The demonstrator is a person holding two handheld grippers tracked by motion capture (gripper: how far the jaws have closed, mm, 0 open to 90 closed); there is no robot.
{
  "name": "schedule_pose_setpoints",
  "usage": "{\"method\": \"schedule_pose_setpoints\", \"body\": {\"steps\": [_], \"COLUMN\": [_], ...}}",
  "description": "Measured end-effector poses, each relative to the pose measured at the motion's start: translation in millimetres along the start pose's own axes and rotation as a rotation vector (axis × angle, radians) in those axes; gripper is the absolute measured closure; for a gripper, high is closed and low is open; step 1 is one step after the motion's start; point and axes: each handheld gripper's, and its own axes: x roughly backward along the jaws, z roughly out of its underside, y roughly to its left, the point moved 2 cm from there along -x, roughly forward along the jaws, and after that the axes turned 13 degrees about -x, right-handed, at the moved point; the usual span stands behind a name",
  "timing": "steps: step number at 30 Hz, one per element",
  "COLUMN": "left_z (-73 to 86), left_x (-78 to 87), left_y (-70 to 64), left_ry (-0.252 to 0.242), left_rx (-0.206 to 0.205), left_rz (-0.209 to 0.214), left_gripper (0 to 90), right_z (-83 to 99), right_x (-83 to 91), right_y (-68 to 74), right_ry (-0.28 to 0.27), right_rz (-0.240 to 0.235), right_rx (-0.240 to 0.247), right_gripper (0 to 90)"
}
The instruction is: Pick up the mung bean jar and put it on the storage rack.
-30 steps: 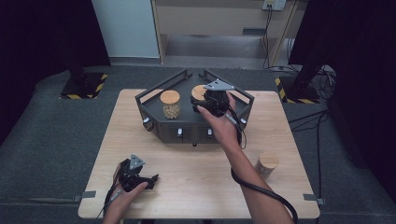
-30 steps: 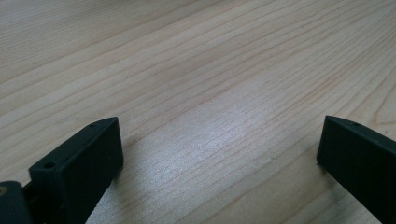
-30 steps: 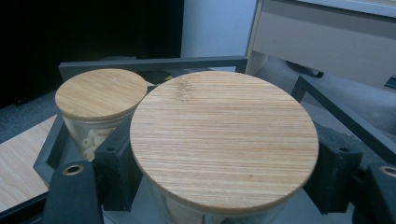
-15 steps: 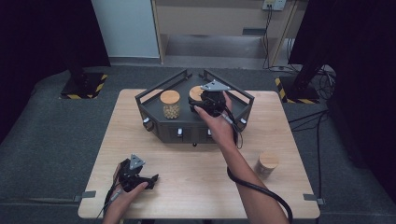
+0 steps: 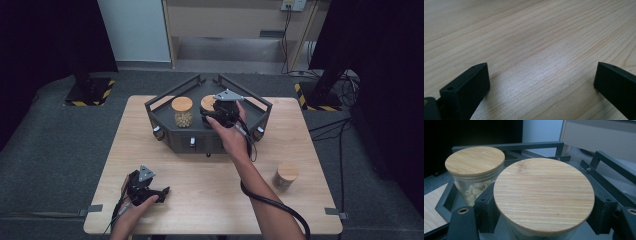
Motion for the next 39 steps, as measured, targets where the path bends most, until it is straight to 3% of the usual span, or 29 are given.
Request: {"method": "schedule_pose_setpoints", "body": {"steps": [39], "left_z": [0.0], "left_x": [0.0], "left_y": [0.0], "left_ry": [0.0], "left_rx": [0.0], "left_rz": [0.0], "left_gripper": [0.0], "right_z": [4.6], "right_x": [-3.1], "right_y": [-5.1], "right_ry": [0.023], "right_rz": [0.004], "right_rx": [0.001], "right_gripper": [25.4]}}
